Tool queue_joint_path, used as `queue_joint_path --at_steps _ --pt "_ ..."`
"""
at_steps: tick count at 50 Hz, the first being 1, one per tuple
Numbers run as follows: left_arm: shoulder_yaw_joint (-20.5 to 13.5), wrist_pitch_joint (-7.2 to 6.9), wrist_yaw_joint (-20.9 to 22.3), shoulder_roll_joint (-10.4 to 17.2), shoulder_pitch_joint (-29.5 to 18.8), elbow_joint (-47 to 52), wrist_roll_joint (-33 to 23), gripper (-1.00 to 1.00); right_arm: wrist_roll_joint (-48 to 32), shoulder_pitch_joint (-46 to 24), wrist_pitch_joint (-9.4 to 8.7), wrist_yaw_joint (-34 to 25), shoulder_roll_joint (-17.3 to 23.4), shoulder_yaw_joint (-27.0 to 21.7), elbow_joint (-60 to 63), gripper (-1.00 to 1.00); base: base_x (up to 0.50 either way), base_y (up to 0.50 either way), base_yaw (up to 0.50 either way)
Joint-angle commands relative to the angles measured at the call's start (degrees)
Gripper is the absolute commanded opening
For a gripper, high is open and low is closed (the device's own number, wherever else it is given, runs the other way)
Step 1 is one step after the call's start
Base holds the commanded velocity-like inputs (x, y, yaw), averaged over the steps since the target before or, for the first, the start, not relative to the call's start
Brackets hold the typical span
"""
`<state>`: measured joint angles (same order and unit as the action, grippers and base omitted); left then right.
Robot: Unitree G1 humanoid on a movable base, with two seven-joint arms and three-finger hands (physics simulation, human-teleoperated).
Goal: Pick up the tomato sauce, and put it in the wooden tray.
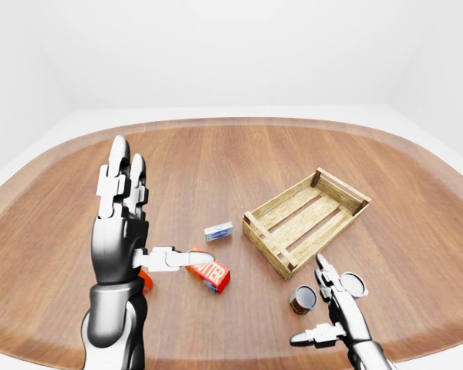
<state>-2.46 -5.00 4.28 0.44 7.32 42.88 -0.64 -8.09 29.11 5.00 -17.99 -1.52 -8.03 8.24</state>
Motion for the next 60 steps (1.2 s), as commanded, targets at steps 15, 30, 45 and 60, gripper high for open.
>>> queue_joint_path --at_steps 15,30,45,60 --pt "-0.3 0.00 0.2 0.0 -0.1 0.5 0.0 1.00 -0.5 -4.5 0.00 1.2 0.8 -1.8 -5.7 1.00 0.00 0.00 0.00" --pt "0.1 0.00 0.3 -0.1 0.1 0.8 -0.1 1.00 -0.4 -8.2 0.00 3.5 1.9 -2.1 -9.4 1.00 0.00 0.00 0.00" --pt "0.5 0.00 0.2 0.0 0.3 1.0 -0.1 1.00 -0.2 -10.4 0.00 5.1 2.8 -1.9 -14.0 1.00 0.00 0.00 0.00" --pt "0.1 0.00 0.3 0.0 0.1 0.9 0.0 1.00 -0.8 -13.5 0.00 7.7 4.3 -1.0 -24.0 1.00 0.00 0.00 0.00"
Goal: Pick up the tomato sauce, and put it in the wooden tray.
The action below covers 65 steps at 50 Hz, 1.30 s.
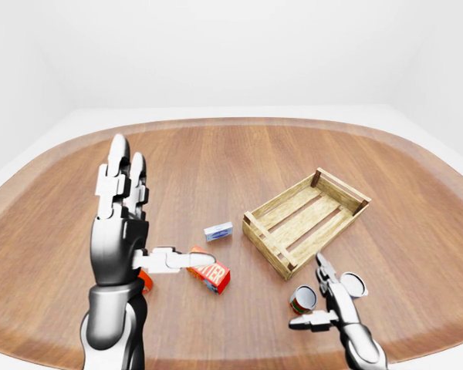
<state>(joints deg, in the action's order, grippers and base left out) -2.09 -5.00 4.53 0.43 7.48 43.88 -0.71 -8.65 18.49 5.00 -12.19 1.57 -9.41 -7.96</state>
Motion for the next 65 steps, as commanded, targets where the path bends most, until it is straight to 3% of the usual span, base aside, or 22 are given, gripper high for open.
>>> queue_joint_path --at_steps 1,14,20,37,38,39,40,65 --pt "-0.2 0.00 0.1 0.0 0.0 -0.2 0.1 1.00 -0.2 -2.9 0.00 2.0 1.2 0.5 -7.9 1.00 0.00 0.00 0.00" --pt "-0.1 0.00 0.1 0.0 0.0 0.3 0.0 1.00 -0.5 -3.1 0.00 3.2 1.8 1.3 -9.0 1.00 0.00 0.00 0.00" --pt "0.0 0.00 0.1 0.0 0.1 0.2 0.0 1.00 -0.6 -8.6 0.00 5.8 3.4 1.2 -20.9 1.00 0.00 0.00 0.00" --pt "0.1 0.00 0.0 0.0 0.0 0.4 0.0 1.00 -0.7 -3.7 0.00 4.5 2.5 1.4 -10.2 1.00 0.00 0.00 0.00" --pt "0.1 0.00 0.0 0.0 0.0 0.4 0.0 1.00 -0.6 -3.5 0.00 4.3 2.4 1.3 -9.8 0.61 0.00 0.00 0.00" --pt "0.1 0.00 0.0 0.0 -0.1 0.0 0.0 1.00 -0.5 -3.4 0.00 4.2 2.4 1.3 -9.5 -0.60 0.00 0.00 0.00" --pt "0.1 0.00 0.1 0.0 0.0 -0.1 0.0 1.00 -0.3 -3.2 0.00 3.8 2.3 1.2 -8.8 -1.00 0.00 0.00 0.00" --pt "0.0 0.00 0.0 0.0 0.1 0.1 0.0 1.00 1.0 0.1 0.00 0.1 0.5 0.5 2.1 -1.00 0.00 0.00 0.00"
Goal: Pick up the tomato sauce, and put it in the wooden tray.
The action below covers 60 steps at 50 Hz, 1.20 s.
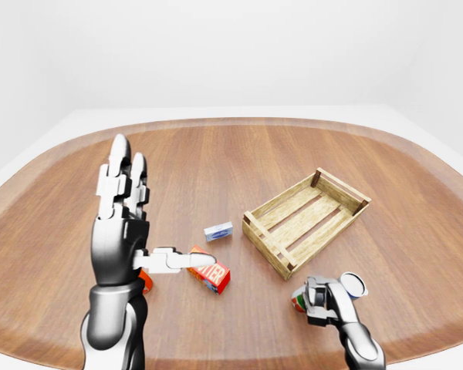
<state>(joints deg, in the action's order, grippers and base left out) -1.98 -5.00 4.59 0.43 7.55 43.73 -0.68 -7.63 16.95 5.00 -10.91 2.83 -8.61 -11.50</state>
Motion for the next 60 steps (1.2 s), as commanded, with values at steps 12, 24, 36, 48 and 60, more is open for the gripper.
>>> queue_joint_path --at_steps 12,24,36,48,60 --pt "-0.3 0.00 0.0 0.0 -0.1 0.9 0.1 1.00 1.0 5.0 0.00 -4.9 -2.9 -0.7 19.6 -1.00 0.00 0.00 0.00" --pt "-0.3 0.00 0.0 0.0 0.0 0.5 0.1 1.00 1.5 8.6 -10.00 -10.3 -5.1 -1.7 40.2 -1.00 0.00 0.00 0.00" --pt "0.0 0.00 -0.1 0.0 0.0 -0.1 0.0 1.00 0.0 4.5 -10.00 -15.2 -6.0 -5.9 54.4 -1.00 0.00 0.00 0.00" --pt "0.3 0.00 -0.1 0.0 -0.1 0.2 0.0 1.00 -1.4 -10.5 -10.00 -14.6 0.0 -8.0 62.6 -1.00 0.00 0.00 0.00" --pt "-0.1 0.00 0.0 0.0 -0.2 0.6 0.1 1.00 -7.8 -29.7 -10.00 -8.7 9.3 -3.1 41.4 -1.00 0.00 0.00 0.00"
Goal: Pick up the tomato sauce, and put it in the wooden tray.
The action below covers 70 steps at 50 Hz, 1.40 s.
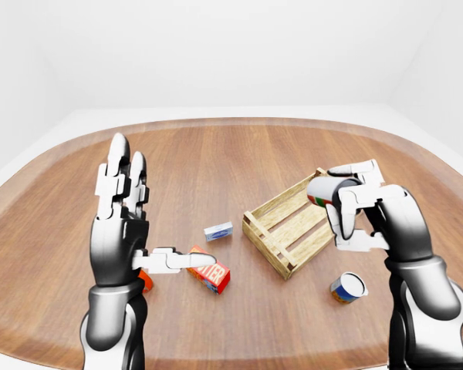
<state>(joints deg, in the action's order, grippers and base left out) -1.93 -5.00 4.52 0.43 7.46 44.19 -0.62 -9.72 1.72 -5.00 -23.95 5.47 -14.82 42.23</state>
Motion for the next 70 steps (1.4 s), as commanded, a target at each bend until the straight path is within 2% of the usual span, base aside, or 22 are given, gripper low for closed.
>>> queue_joint_path --at_steps 1,11,15,28,35,36,37,44,52,57,70 --pt "-0.3 0.00 0.1 0.0 -0.1 0.2 0.1 1.00 -6.6 -15.9 0.00 4.6 7.1 3.7 -14.6 -1.00 0.00 0.00 0.00" --pt "-0.7 0.00 0.2 0.0 -0.3 -0.1 0.1 1.00 -13.6 -29.1 0.00 7.0 10.1 7.5 -40.3 -1.00 0.00 0.00 0.00" --pt "-0.9 0.00 0.2 0.1 -0.4 0.0 0.2 1.00 -15.6 -32.0 0.00 8.0 9.6 8.5 -48.0 -1.00 0.00 0.00 0.00" --pt "-1.2 0.00 0.3 0.0 -0.4 -0.2 0.4 1.00 -15.9 -47.4 0.00 17.6 10.0 10.5 -89.5 -1.00 0.00 0.00 0.00" --pt "-1.0 0.00 0.2 0.0 -0.4 -0.6 0.3 1.00 -15.3 -50.9 0.00 20.4 10.7 11.1 -102.2 -1.00 0.00 0.00 0.00" --pt "-1.0 0.00 0.2 0.0 -0.4 -0.5 0.4 1.00 -15.2 -51.3 0.27 20.8 10.8 11.1 -103.7 -1.00 0.00 0.00 0.00" --pt "-1.0 0.00 0.2 0.0 -0.4 -0.5 0.4 1.00 -15.4 -51.8 1.35 21.7 11.1 11.2 -106.0 -1.00 0.00 0.00 0.00" --pt "-0.7 0.00 0.2 0.0 -0.3 -0.4 0.3 1.00 -15.5 -52.9 3.41 23.9 11.7 11.2 -111.7 -1.00 0.00 0.00 0.00" --pt "-0.8 0.00 0.1 0.1 -0.5 -0.5 0.3 1.00 -15.6 -52.9 3.84 25.2 12.2 11.0 -114.0 -1.00 0.00 0.00 0.00" --pt "-0.8 0.00 0.2 0.1 -0.5 -0.7 0.2 1.00 -16.2 -52.8 5.00 27.1 12.2 11.0 -115.5 -1.00 0.00 0.00 0.00" --pt "-1.0 0.00 0.2 0.1 -0.5 -0.5 0.2 1.00 -15.2 -52.1 6.64 27.9 12.0 10.0 -116.6 -1.00 0.00 0.00 0.00"
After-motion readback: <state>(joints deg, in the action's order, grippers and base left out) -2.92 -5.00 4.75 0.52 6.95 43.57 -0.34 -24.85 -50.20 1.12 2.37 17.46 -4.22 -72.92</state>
